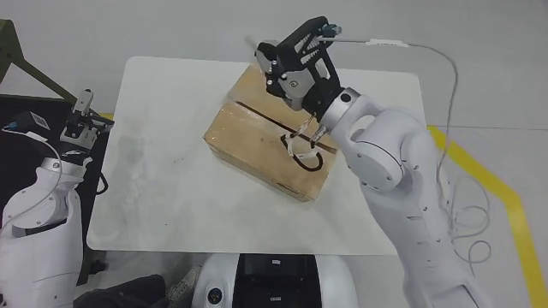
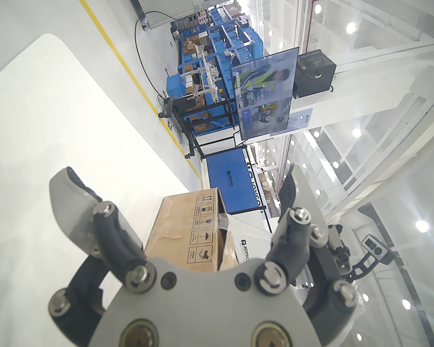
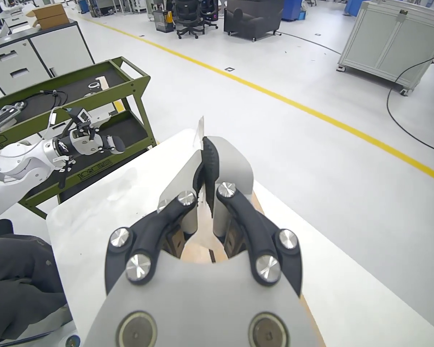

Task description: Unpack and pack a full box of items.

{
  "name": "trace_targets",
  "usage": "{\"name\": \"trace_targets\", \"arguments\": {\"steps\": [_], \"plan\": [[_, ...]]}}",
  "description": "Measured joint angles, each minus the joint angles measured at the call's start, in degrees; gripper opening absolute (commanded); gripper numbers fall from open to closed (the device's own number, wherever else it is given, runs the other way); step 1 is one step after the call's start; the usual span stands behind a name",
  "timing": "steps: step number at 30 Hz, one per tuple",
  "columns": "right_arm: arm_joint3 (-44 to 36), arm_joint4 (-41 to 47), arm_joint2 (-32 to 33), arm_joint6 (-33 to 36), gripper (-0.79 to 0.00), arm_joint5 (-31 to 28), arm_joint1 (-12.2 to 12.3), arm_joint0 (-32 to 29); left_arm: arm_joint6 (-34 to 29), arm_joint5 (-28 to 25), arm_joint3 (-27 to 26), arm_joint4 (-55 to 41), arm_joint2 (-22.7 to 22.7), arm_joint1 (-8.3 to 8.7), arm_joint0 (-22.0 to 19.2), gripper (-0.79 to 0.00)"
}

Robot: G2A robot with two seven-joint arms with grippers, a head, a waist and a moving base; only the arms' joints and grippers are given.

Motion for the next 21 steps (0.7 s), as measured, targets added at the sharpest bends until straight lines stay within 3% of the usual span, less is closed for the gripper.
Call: {"name": "trace_targets", "arguments": {"steps": [8, 21], "plan": [[0.5, 0.4, 0.5, -1.6, -0.785, -1.1, 0.2, 0.9, 0.0, 0.0, 0.0, 0.0, 0.0, 0.0, 0.0, 0.0], [8.9, 1.6, -2.1, -3.9, -0.785, -2.7, -0.5, 9.9, 0.0, 0.0, 0.0, 0.0, 0.0, 0.0, 0.0, 0.0]]}}
